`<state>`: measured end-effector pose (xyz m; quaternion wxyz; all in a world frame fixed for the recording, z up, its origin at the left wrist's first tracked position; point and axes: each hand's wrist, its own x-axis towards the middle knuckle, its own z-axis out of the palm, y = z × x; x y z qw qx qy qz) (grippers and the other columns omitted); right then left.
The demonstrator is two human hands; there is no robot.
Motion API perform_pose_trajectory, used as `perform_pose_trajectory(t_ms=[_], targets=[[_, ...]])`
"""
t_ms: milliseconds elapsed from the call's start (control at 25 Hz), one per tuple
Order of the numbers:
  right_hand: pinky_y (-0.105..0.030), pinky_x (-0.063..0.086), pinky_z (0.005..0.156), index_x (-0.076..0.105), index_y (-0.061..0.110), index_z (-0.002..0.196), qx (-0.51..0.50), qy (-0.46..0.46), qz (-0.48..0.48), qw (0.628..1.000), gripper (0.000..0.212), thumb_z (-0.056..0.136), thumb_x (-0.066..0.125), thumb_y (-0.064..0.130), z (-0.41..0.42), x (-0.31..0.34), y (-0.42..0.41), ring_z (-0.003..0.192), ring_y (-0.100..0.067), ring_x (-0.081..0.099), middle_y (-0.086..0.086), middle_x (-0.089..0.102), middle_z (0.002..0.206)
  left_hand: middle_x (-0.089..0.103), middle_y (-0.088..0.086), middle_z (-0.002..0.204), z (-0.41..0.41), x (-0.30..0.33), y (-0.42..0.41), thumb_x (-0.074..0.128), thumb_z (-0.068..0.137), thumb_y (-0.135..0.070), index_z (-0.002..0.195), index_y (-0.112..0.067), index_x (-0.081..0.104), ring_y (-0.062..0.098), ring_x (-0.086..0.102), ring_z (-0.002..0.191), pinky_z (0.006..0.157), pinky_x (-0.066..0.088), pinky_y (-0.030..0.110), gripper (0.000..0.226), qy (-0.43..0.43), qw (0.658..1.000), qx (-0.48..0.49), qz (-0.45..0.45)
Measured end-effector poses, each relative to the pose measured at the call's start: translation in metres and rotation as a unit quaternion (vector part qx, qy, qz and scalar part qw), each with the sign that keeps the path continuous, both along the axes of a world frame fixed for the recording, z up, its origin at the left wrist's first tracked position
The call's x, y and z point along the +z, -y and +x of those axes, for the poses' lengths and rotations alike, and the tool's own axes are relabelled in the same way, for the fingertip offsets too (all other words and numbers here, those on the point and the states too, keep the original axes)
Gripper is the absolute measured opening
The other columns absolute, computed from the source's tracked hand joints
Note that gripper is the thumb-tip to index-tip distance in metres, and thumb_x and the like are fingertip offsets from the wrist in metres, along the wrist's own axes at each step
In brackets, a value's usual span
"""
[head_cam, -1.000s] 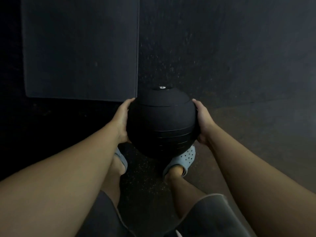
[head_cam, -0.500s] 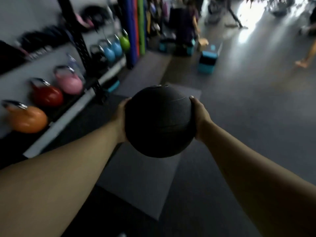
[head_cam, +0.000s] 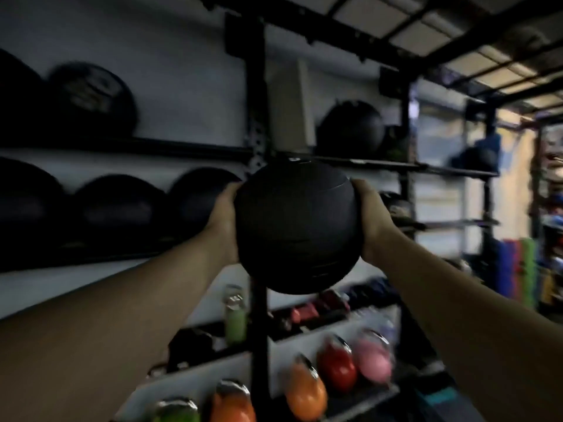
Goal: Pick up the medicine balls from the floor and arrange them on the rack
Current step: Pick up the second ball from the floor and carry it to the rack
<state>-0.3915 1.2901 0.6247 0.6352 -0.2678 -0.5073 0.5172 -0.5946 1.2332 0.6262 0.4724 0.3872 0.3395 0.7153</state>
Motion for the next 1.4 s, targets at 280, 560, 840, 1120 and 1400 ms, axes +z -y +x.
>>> perform_pose_trajectory(t_ms=[280,560,840,1120,1400], targets=[[-0.051,0.058,0.097,0.081,0.022,0.109,0.162,-0.031,0.079,0.983,0.051,0.081,0.057,0.057,-0.211,0.097,-0.036,0.108,-0.037,0.073,-0.012,0.079,0.112,0.080,0.012,0.098,-0.185,0.102,0.024,0.055,0.094,-0.051,0.104,-0.015,0.080,0.031,0.073,0.090,0.070,0.058,0.033,0.045,-0.055,0.976,0.182,0.107],[-0.040,0.064,0.073,0.084,0.023,0.094,0.207,-0.059,0.162,0.963,0.042,0.092,0.051,0.049,-0.317,0.167,-0.110,0.099,-0.033,0.075,-0.006,0.083,0.101,0.083,0.012,0.104,-0.276,0.169,-0.032,0.054,0.094,-0.050,0.117,-0.016,0.081,0.032,0.074,0.091,0.062,0.062,0.033,0.049,-0.087,0.947,0.264,0.159],[-0.030,0.061,0.056,0.083,0.027,0.063,0.245,-0.081,0.279,0.925,0.049,0.096,0.050,0.044,-0.371,0.253,-0.259,0.065,-0.018,0.077,-0.002,0.082,0.079,0.084,0.008,0.085,-0.330,0.240,-0.173,0.054,0.093,-0.050,0.096,-0.020,0.085,0.030,0.078,0.075,0.058,0.064,0.035,0.043,-0.112,0.920,0.288,0.241],[-0.030,0.059,0.054,0.081,0.020,0.073,0.204,-0.110,0.271,0.934,0.039,0.089,0.052,0.041,-0.440,0.293,-0.402,0.066,-0.022,0.077,-0.005,0.081,0.082,0.077,0.016,0.124,-0.393,0.286,-0.313,0.061,0.090,-0.043,0.123,-0.013,0.078,0.040,0.070,0.118,0.093,0.058,0.049,0.048,-0.094,0.916,0.307,0.243],[-0.038,0.057,0.084,0.076,0.011,0.078,0.012,-0.179,0.423,0.888,0.023,0.084,0.056,0.021,-0.479,0.337,-0.436,0.093,-0.027,0.072,-0.007,0.076,0.086,0.078,-0.001,0.080,-0.430,0.326,-0.361,0.066,0.090,-0.018,0.073,-0.016,0.078,0.015,0.075,0.080,0.083,0.061,0.035,0.021,-0.153,0.795,0.422,0.407]])
